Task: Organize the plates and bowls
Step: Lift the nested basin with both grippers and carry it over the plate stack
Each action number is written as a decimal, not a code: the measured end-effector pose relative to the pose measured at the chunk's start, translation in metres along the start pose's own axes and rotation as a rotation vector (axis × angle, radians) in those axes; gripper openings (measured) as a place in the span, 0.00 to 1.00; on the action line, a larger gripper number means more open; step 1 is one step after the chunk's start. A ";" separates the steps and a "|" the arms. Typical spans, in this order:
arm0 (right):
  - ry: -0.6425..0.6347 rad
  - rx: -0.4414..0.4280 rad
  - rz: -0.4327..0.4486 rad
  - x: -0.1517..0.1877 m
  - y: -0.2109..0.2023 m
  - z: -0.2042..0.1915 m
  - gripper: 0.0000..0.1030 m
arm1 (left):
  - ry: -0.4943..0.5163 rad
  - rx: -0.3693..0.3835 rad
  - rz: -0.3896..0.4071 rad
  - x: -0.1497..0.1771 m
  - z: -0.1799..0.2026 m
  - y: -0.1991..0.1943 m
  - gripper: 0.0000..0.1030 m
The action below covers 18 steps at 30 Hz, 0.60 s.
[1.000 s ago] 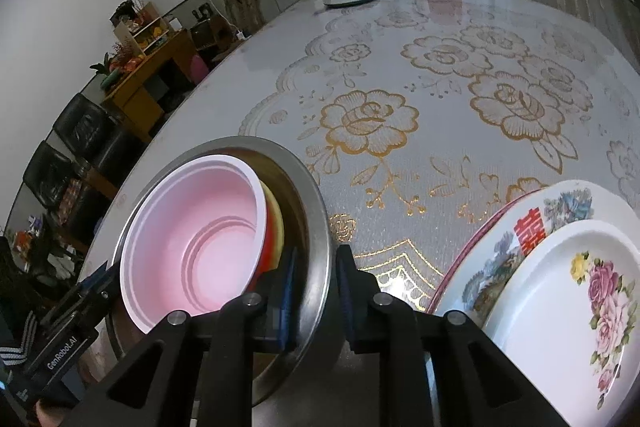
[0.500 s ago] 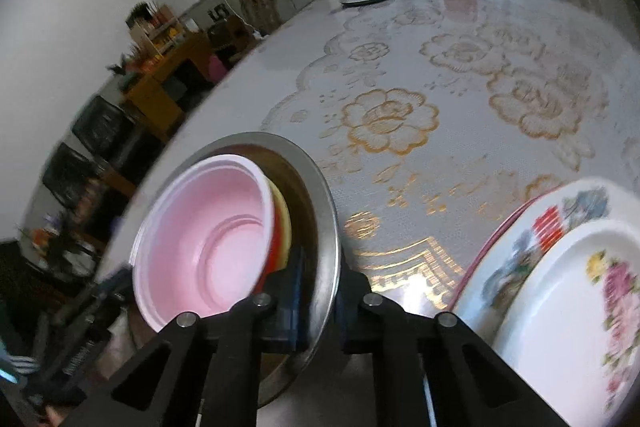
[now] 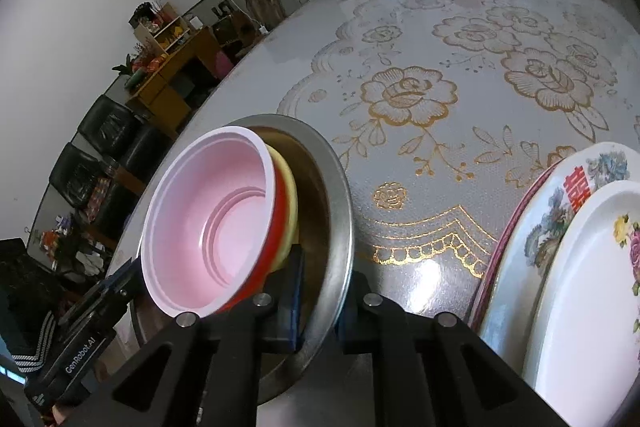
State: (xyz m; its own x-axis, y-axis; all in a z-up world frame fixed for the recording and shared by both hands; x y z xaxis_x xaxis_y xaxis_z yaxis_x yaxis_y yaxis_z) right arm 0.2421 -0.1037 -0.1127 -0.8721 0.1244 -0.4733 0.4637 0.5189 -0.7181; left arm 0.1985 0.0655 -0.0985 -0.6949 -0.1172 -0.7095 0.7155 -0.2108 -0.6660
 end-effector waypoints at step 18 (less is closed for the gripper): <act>0.015 0.006 -0.005 0.000 0.003 0.002 0.12 | -0.024 0.029 0.040 0.003 -0.003 -0.007 0.21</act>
State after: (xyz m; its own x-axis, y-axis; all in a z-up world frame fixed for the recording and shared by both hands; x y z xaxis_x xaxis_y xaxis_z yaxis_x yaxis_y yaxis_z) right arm 0.2437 -0.1035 -0.1161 -0.8765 0.1349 -0.4622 0.4605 0.5147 -0.7232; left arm 0.1918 0.0692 -0.0962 -0.6674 -0.1495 -0.7296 0.7408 -0.2333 -0.6299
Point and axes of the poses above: each gripper's, at about its wrist camera, not at the fingertips, and y roughly the way its jaws point, z to its right, x to its underside, the point moved 9 cm from there along y, roughly the way its jaws point, and after that the axes turned 4 degrees about -x, right-handed, at the moved point
